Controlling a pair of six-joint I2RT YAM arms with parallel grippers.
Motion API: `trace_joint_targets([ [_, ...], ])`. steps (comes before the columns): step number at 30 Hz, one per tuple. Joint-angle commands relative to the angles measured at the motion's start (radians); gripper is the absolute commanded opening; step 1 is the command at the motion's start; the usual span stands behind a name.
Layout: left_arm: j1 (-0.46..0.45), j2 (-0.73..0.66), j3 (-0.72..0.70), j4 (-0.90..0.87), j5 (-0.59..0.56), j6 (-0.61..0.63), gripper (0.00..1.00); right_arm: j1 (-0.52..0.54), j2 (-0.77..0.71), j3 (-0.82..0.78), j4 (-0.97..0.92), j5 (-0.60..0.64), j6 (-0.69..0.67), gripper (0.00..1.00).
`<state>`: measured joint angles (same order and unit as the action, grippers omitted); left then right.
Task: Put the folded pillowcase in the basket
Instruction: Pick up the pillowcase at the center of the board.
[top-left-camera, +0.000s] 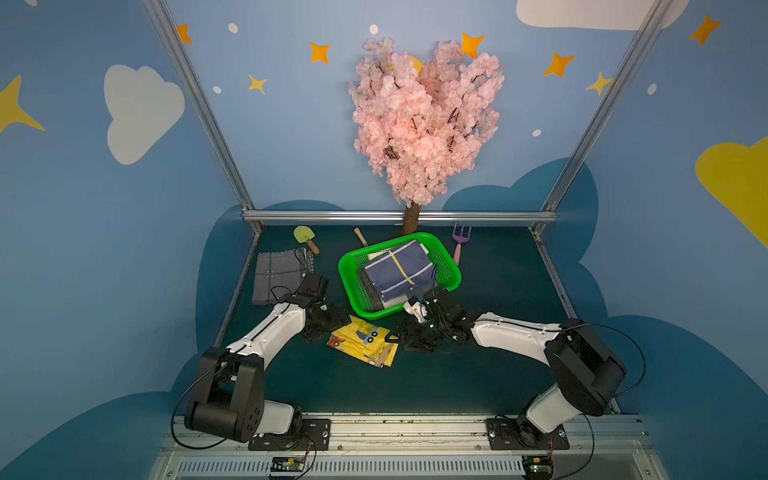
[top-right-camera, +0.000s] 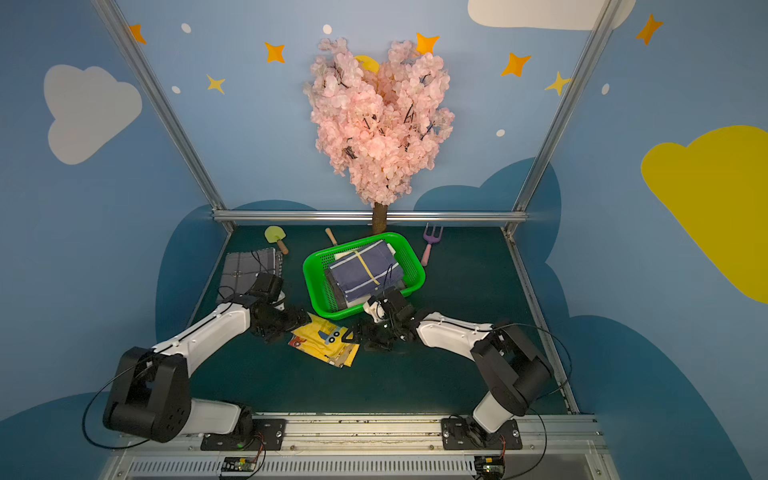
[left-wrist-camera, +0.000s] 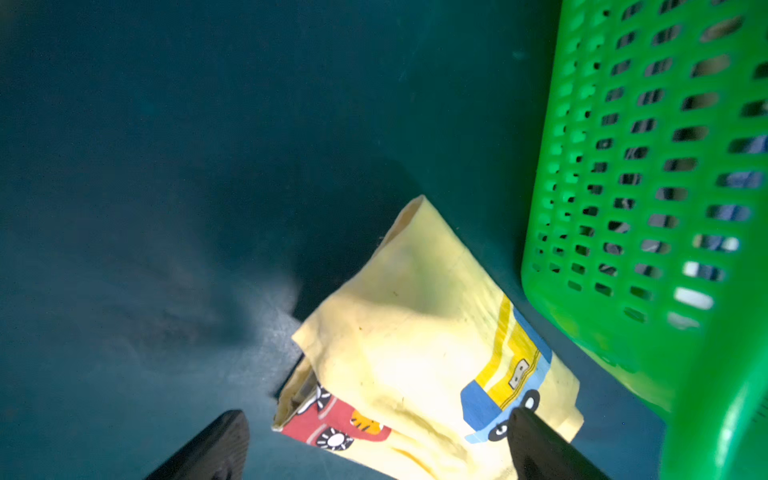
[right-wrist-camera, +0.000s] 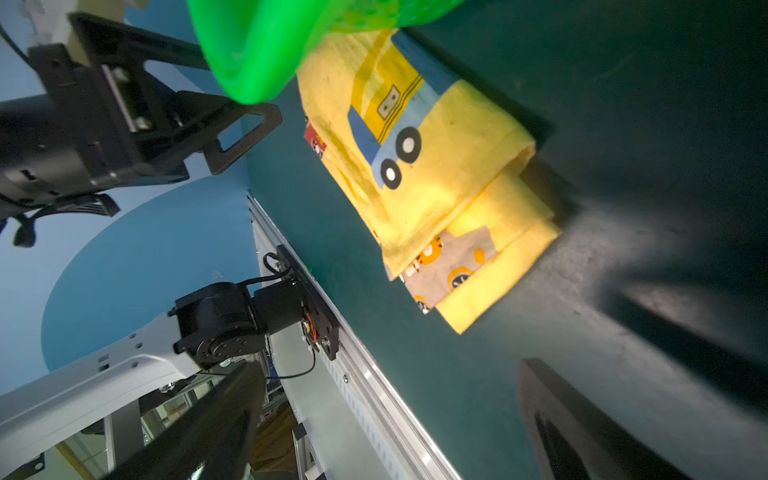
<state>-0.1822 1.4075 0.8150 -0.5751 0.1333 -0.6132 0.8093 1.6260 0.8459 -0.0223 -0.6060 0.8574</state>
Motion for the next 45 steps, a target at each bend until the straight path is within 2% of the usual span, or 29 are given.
trace_joint_targets([
  [1, 0.016, 0.041, -0.03, 0.06, 0.054, 0.035, 1.0, 0.017, 0.046, 0.027, 0.007, 0.042, 0.0, 0.99],
  [15, 0.018, 0.107, -0.114, 0.154, 0.092, 0.0, 0.98, 0.086, 0.178, 0.112, 0.055, 0.094, 0.025, 0.97],
  [17, 0.018, 0.097, -0.132, 0.16, 0.091, -0.008, 0.94, 0.09, 0.185, 0.12, 0.054, 0.098, 0.025, 0.96],
  [23, 0.017, 0.027, -0.191, 0.169, 0.142, -0.025, 0.66, 0.114, 0.203, 0.134, 0.034, 0.128, 0.025, 0.84],
  [27, 0.017, -0.046, -0.24, 0.176, 0.15, -0.047, 0.35, 0.128, 0.209, 0.14, 0.013, 0.152, 0.026, 0.65],
  [30, 0.014, -0.102, -0.267, 0.169, 0.152, -0.063, 0.04, 0.134, 0.22, 0.152, -0.009, 0.167, 0.029, 0.33],
  [32, 0.011, -0.143, -0.279, 0.152, 0.15, -0.067, 0.03, 0.14, 0.224, 0.158, -0.026, 0.173, 0.029, 0.09],
  [33, 0.01, -0.166, -0.282, 0.137, 0.145, -0.069, 0.03, 0.143, 0.224, 0.16, -0.033, 0.179, 0.028, 0.0],
  [41, 0.003, -0.414, -0.3, 0.085, 0.17, -0.112, 0.03, 0.169, 0.169, 0.192, -0.135, 0.211, -0.026, 0.0],
  [45, -0.013, -0.501, -0.254, 0.034, 0.163, -0.126, 0.03, 0.193, 0.113, 0.26, -0.251, 0.255, -0.098, 0.0],
])
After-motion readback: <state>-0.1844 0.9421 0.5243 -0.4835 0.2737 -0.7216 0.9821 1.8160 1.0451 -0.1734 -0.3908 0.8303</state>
